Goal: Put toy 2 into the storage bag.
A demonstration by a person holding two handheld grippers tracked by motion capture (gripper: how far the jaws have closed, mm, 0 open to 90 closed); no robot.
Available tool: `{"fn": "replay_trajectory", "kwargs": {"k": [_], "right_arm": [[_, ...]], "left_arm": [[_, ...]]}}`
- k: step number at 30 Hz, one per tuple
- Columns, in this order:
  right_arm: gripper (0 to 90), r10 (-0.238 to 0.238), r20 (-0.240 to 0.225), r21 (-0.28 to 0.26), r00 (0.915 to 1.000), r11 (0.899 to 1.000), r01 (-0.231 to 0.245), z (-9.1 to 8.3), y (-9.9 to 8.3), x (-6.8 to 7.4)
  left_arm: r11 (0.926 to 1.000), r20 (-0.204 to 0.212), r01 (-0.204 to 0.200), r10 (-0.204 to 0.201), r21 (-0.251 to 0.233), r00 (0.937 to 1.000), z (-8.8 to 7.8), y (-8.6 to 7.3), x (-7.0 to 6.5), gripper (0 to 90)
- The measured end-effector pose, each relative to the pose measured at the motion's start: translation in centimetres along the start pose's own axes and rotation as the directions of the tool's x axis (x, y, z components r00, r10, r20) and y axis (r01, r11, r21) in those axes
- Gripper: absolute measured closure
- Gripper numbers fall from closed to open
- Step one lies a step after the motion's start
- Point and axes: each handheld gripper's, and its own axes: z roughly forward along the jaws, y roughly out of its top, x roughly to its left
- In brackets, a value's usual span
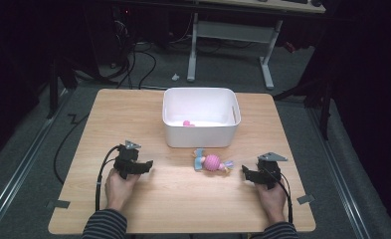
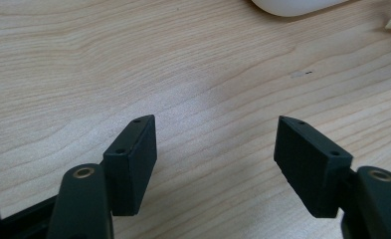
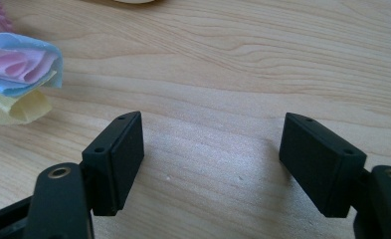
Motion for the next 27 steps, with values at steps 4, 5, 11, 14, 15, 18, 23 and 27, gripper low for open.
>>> {"fn": "replay_trajectory", "kwargs": {"k": [4, 5, 11, 14, 15, 18, 23, 27], "right_arm": [[25.8, 0.000, 0.000, 0.000, 1.0000, 1.000, 0.000, 0.0, 0.0, 0.0], [25.8, 0.000, 0.000, 0.000, 1.0000, 1.000, 0.000, 0.0, 0.0, 0.0], [25.8, 0.000, 0.001, 0.000, 1.0000, 1.000, 0.000, 0.0, 0.0, 0.0], [25.8, 0.000, 0.000, 0.000, 1.0000, 1.000, 0.000, 0.0, 0.0, 0.0], [25.8, 0.000, 0.000, 0.000, 1.0000, 1.000, 0.000, 0.0, 0.0, 0.0], [25.8, 0.002, 0.000, 0.001, 1.0000, 1.000, -0.002, 0.0, 0.0, 0.0], [25.8, 0.002, 0.000, 0.000, 1.0000, 1.000, -0.002, 0.0, 0.0, 0.0], [25.6, 0.002, -0.002, 0.001, 1.0000, 1.000, -0.002, 0.0, 0.0, 0.0]], "left_arm": [[1.0000, -0.015, -0.008, 0.008, 0.001, 0.9999, 0.4, 0.0, 0.0, 33.6], [1.0000, -0.017, -0.010, 0.010, 0.001, 0.9998, 0.5, 0.0, 0.0, 33.6], [0.9997, -0.036, -0.018, 0.018, -0.013, 0.9992, 1.0, -0.1, 0.0, 33.4], [0.9993, -0.052, -0.028, 0.027, -0.026, 0.9983, 1.2, -0.1, -0.2, 33.2], [0.9990, -0.059, -0.033, 0.032, -0.029, 0.9978, 1.3, -0.1, -0.2, 33.0], [0.9979, -0.079, -0.056, 0.053, -0.034, 0.9955, 1.5, -0.1, -0.5, 31.6], [0.9962, -0.078, -0.058, 0.053, -0.065, 0.9955, 1.8, -0.3, -0.6, 28.9], [0.9904, -0.082, -0.058, 0.048, -0.126, 0.9955, 1.8, -1.2, -0.5, 27.9]]}}
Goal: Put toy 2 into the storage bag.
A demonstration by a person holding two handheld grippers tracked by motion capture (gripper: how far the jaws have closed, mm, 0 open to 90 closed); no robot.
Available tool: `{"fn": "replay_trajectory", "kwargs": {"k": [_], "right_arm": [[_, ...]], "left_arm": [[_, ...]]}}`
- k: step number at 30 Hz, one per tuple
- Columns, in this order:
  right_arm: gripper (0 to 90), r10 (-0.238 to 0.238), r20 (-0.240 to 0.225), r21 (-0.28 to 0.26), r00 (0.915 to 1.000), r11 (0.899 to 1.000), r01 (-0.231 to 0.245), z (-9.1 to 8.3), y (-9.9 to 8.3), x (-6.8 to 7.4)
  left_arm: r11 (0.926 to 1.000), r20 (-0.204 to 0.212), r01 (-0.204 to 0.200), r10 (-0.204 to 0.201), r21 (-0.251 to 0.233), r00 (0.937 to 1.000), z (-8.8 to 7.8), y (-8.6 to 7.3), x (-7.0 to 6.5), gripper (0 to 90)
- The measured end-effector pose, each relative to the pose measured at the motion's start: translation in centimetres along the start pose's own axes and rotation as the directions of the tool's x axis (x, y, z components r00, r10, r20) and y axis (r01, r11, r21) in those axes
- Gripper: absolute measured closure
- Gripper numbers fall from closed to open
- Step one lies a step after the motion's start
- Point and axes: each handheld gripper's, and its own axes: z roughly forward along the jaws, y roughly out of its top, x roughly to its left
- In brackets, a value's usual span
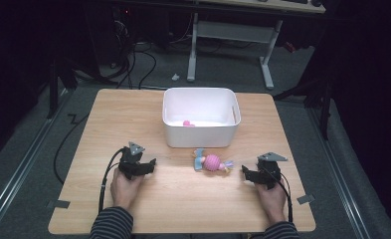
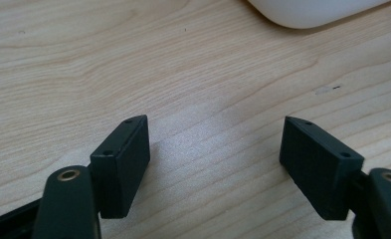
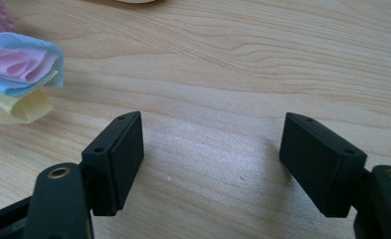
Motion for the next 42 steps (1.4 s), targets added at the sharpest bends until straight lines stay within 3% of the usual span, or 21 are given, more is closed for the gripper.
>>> {"fn": "replay_trajectory", "kwargs": {"k": [10, 13, 19, 26, 33, 42], "right_arm": [[23.7, -0.002, 0.005, 0.006, 1.0000, 1.000, 0.002, -0.1, 0.0, 0.1], [25.5, -0.016, -0.014, 0.059, 0.9998, 0.998, 0.017, -0.5, 0.3, 0.1], [26.8, -0.026, -0.045, 0.078, 0.9987, 0.996, 0.029, -1.1, 0.1, -0.3], [28.6, 0.004, -0.065, 0.057, 0.9979, 0.998, 0.000, -2.8, 0.1, -0.7], [28.9, -0.018, -0.099, 0.042, 0.9949, 0.999, 0.022, -4.0, 0.5, 0.5], [30.4, -0.089, -0.151, -0.008, 0.9845, 0.996, 0.088, -5.6, 1.7, 2.7]], "left_arm": [[1.0000, -0.003, 0.002, -0.002, 0.000, 1.0000, 0.0, 0.0, 0.0, 27.6], [1.0000, -0.003, 0.002, -0.002, 0.000, 1.0000, -0.1, -0.1, -0.1, 27.3], [1.0000, -0.001, 0.002, -0.002, 0.000, 1.0000, -0.1, -0.1, 0.0, 27.1], [1.0000, 0.000, -0.001, 0.001, 0.002, 1.0000, -0.1, -0.1, 0.0, 27.1], [1.0000, 0.001, -0.002, 0.002, 0.002, 1.0000, -0.1, -0.1, 0.0, 26.9], [1.0000, 0.004, -0.003, 0.003, 0.003, 1.0000, -0.1, -0.1, 0.0, 26.2]]}}
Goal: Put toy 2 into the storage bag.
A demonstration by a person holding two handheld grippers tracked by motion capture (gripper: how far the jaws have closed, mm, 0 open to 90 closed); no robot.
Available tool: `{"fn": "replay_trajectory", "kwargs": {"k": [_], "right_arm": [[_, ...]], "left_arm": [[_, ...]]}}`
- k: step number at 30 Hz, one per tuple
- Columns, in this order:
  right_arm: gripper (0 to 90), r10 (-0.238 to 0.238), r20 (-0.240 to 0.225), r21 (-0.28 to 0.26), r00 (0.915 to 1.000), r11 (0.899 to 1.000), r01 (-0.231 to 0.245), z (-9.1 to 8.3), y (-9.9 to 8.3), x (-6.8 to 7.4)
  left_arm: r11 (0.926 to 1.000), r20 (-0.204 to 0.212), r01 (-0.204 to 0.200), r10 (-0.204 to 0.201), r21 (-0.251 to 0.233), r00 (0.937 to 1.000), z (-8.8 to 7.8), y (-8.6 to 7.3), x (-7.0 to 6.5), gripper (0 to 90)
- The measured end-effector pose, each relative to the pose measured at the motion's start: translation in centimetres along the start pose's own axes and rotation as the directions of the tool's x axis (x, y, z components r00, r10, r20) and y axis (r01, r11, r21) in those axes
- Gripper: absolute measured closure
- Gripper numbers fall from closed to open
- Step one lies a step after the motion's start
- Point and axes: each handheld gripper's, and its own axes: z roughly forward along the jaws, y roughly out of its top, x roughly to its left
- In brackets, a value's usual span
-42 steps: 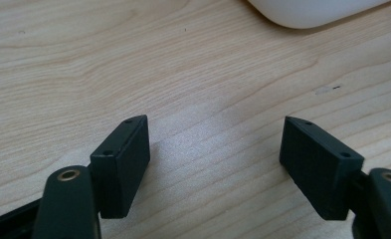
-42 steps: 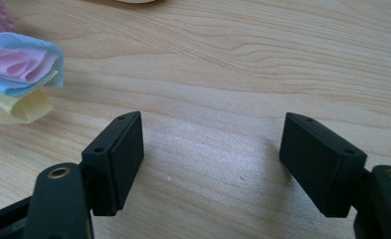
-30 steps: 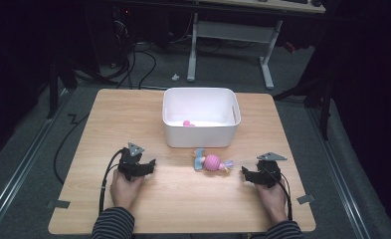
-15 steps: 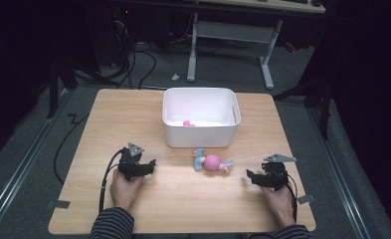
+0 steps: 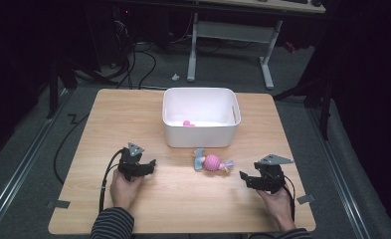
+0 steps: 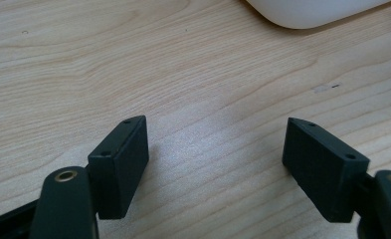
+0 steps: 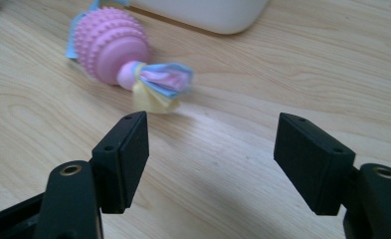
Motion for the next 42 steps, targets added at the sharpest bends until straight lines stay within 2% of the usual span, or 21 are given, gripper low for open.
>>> {"fn": "replay_trajectory", "kwargs": {"k": [9, 17, 25, 34, 39, 42], "right_arm": [[30.5, -0.045, -0.045, -0.010, 0.9980, 0.999, 0.045, 0.4, 1.3, 1.9], [30.6, -0.095, -0.075, -0.014, 0.9926, 0.995, 0.095, 1.1, 2.8, 3.3], [31.6, -0.116, -0.091, 0.029, 0.9890, 0.992, 0.119, 2.4, 4.0, 4.4], [30.1, -0.153, -0.103, 0.034, 0.9828, 0.987, 0.157, 3.4, 5.5, 5.3], [30.2, -0.159, -0.107, 0.054, 0.9814, 0.985, 0.166, 4.4, 6.1, 5.5], [30.2, -0.177, -0.113, 0.071, 0.9777, 0.980, 0.186, 5.1, 6.5, 5.8]], "left_arm": [[1.0000, 0.005, -0.006, 0.006, 0.002, 1.0000, 0.0, 0.0, 0.0, 24.7], [0.9999, 0.005, -0.013, 0.013, 0.005, 0.9999, 0.1, 0.0, -0.1, 23.3], [0.9999, 0.009, -0.015, 0.015, 0.007, 0.9999, 0.1, 0.0, -0.1, 22.1], [0.9998, 0.011, -0.018, 0.018, 0.009, 0.9998, 0.1, 0.0, -0.1, 21.3], [0.9998, 0.011, -0.018, 0.018, 0.009, 0.9998, 0.1, 0.0, -0.1, 21.3], [0.9998, 0.011, -0.018, 0.018, 0.009, 0.9998, 0.1, 0.0, -0.1, 21.3]]}}
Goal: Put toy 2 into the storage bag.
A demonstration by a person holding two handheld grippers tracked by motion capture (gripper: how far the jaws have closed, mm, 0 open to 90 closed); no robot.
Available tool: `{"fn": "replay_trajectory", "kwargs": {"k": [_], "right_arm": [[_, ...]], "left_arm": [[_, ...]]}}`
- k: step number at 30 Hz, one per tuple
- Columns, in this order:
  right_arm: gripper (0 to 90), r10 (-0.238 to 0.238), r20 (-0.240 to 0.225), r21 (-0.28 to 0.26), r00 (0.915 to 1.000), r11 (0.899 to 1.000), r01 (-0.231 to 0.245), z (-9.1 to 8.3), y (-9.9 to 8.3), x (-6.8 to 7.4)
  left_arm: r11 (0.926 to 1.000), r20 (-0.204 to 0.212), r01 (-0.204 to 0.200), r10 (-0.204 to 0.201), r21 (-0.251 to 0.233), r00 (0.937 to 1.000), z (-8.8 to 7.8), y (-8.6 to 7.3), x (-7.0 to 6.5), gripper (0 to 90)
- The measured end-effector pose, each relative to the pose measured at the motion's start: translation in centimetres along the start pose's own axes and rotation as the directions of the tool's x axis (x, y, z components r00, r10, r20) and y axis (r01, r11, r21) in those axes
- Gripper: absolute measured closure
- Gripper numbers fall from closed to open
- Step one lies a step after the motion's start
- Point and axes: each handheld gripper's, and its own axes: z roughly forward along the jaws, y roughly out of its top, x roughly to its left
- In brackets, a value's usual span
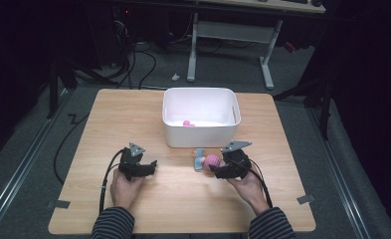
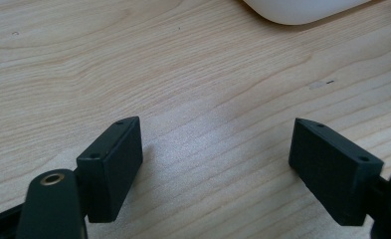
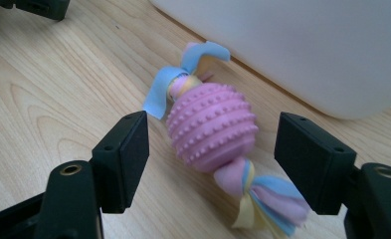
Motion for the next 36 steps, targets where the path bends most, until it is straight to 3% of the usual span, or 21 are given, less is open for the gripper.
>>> {"fn": "replay_trajectory", "kwargs": {"k": [10, 18, 24, 36], "right_arm": [[27.9, -0.019, 0.011, 0.033, 0.9998, 0.999, 0.019, 1.8, 0.9, 0.2], [25.4, -0.009, 0.000, 0.070, 1.0000, 0.998, 0.009, 3.4, 0.9, 0.0], [30.7, -0.004, 0.010, 0.096, 0.9999, 0.995, 0.003, 4.4, 0.7, -0.1], [32.8, 0.004, 0.010, 0.088, 0.9999, 0.996, -0.005, 3.7, -0.3, -0.5]], "left_arm": [[1.0000, 0.000, 0.000, 0.000, 0.000, 1.0000, 0.0, 0.0, 0.0, 21.4], [1.0000, 0.000, 0.004, -0.004, -0.003, 1.0000, 0.0, 0.0, 0.0, 21.4], [1.0000, 0.001, 0.003, -0.003, -0.002, 1.0000, 0.0, 0.0, 0.0, 21.4], [1.0000, 0.001, 0.004, -0.004, -0.003, 1.0000, 0.0, 0.0, 0.0, 21.4]]}}
